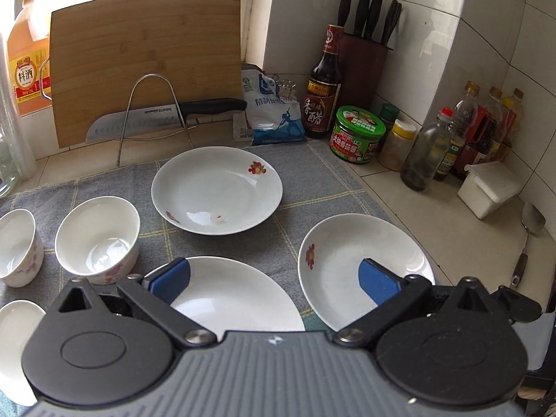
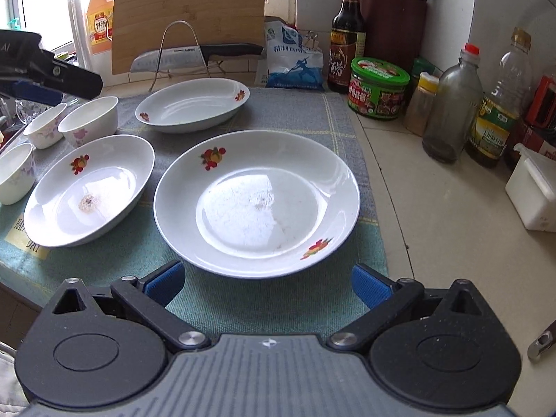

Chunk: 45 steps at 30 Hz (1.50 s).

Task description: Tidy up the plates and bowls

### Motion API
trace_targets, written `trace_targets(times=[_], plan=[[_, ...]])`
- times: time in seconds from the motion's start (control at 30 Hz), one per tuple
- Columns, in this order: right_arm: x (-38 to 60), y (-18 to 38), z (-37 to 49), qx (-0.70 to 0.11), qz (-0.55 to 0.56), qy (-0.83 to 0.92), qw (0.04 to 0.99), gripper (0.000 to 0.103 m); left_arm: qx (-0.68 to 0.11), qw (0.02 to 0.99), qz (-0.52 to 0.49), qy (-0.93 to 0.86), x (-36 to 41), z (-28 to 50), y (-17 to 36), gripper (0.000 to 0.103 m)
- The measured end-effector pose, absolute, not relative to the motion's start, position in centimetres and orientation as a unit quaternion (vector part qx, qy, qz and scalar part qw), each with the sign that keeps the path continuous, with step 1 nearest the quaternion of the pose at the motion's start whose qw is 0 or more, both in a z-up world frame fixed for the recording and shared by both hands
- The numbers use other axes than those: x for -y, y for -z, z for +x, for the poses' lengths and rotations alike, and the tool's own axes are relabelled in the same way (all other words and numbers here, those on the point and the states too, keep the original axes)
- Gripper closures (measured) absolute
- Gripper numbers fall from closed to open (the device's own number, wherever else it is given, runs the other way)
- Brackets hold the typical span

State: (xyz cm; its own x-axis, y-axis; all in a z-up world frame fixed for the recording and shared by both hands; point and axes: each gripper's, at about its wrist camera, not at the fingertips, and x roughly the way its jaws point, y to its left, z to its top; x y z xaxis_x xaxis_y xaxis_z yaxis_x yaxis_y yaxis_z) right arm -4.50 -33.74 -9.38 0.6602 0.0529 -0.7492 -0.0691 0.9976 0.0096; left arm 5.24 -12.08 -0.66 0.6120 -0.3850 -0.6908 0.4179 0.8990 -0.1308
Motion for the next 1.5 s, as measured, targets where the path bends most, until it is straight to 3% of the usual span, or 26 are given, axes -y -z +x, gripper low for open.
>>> trace_targets(times=[0.37,0.67,1.4,1.5], plan=[[33.2,12.0,-2.3,-0.424,-0.05,-0.075,0.901,0.0,-0.405,0.889,0.025,0.214,13.8,7.0,1.7,0.001],[34.2,12.5,-3.4,-0.376,-0.053,-0.109,0.919,0.0,-0.422,0.875,0.032,0.236,15.9,9.3,2.5,0.001],[35.2,13.1,-3.1,-0.336,-0.062,-0.137,0.93,0.0,-0.454,0.802,0.152,0.357,25.2,13.5,7.0,0.001],[35.2,13.1,-3.0,-0.335,-0.062,-0.137,0.93,0.0,-0.46,0.793,0.159,0.366,25.8,14.3,7.5,0.005]])
